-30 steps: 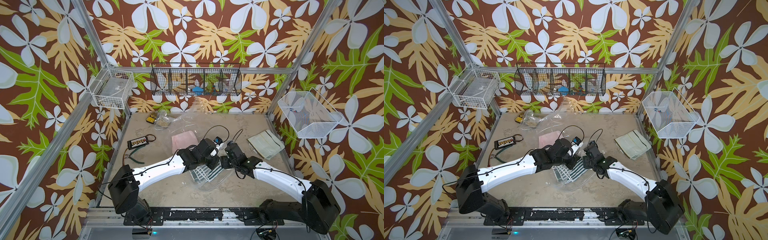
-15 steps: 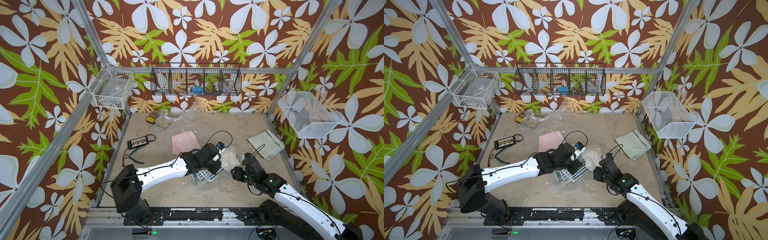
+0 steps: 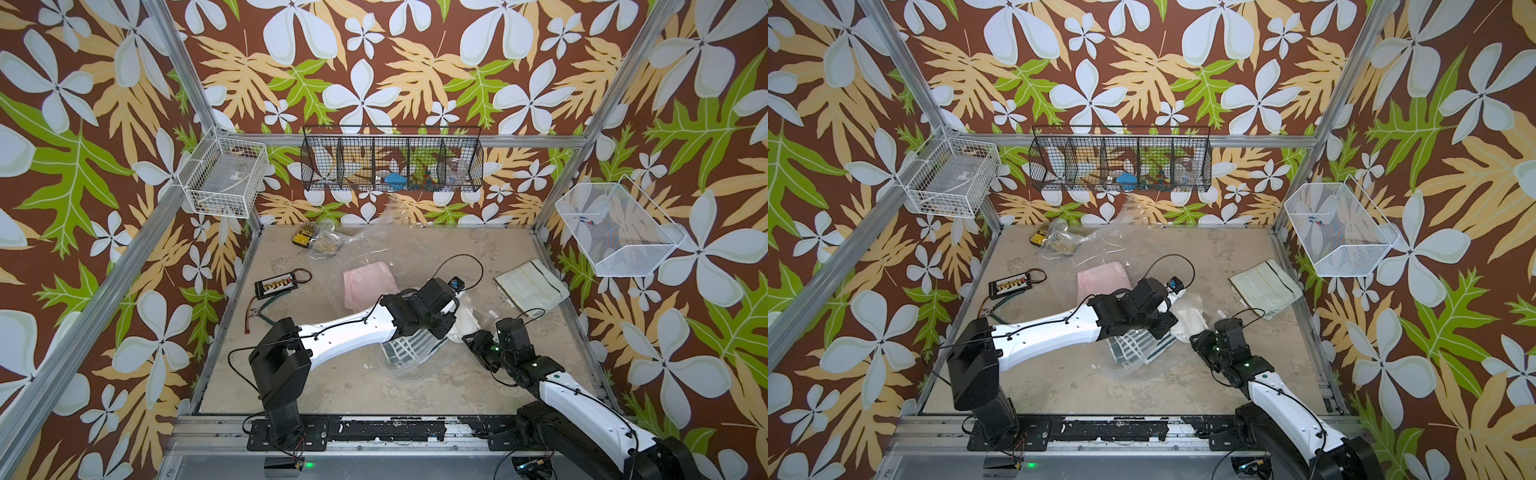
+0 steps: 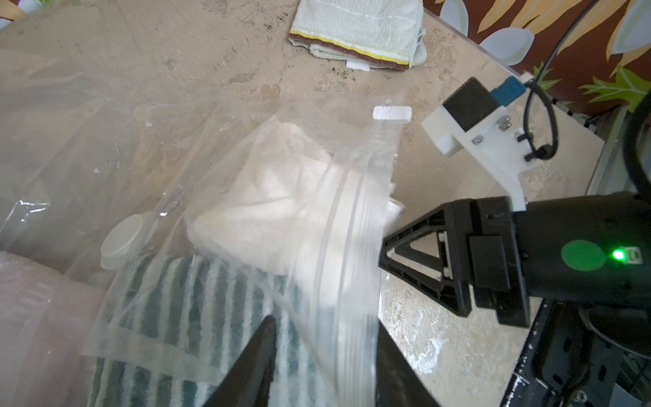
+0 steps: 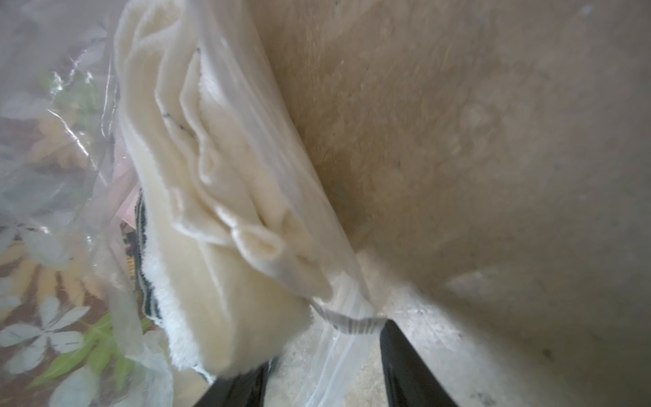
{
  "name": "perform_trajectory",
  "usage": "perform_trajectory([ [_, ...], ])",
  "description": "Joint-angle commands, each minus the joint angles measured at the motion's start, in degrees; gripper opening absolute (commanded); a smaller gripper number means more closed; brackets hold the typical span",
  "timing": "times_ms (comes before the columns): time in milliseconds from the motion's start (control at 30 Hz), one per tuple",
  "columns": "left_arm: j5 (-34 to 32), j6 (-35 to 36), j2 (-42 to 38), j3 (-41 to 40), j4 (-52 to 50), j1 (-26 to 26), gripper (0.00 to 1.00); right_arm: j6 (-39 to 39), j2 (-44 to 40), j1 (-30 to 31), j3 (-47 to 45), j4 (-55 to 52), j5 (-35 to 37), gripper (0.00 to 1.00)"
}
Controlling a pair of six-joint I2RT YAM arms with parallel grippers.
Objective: Place the folded towel into the vacuum bag
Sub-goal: Place the towel in the vacuum bag.
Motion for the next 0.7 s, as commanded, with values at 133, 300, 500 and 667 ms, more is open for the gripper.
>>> perform_trajectory([
  [133,-3.02,3.6,2.83,4.11,-0.98,-0.04,0.38,3.64,-9.94,-0.03,1.41,-6.38,0.75,0.55],
  [300,-1.73,3.94,4.34,5.77,-0.82,-0.04,0.24,7.69,-11.13,-0.03,-2.36,-2.54,-2.98,0.55],
  [500,0.96,3.09,4.93,6.39,-0.64,-0.09,0.15,17.3,-7.31,-0.04,-6.23,11.85,-5.35,0.54],
  [667,1.82,2.97,4.55,6.04,-0.71,-0.04,0.11,21.42,-4.93,-0.07,-7.17,16.77,-5.11,0.54],
])
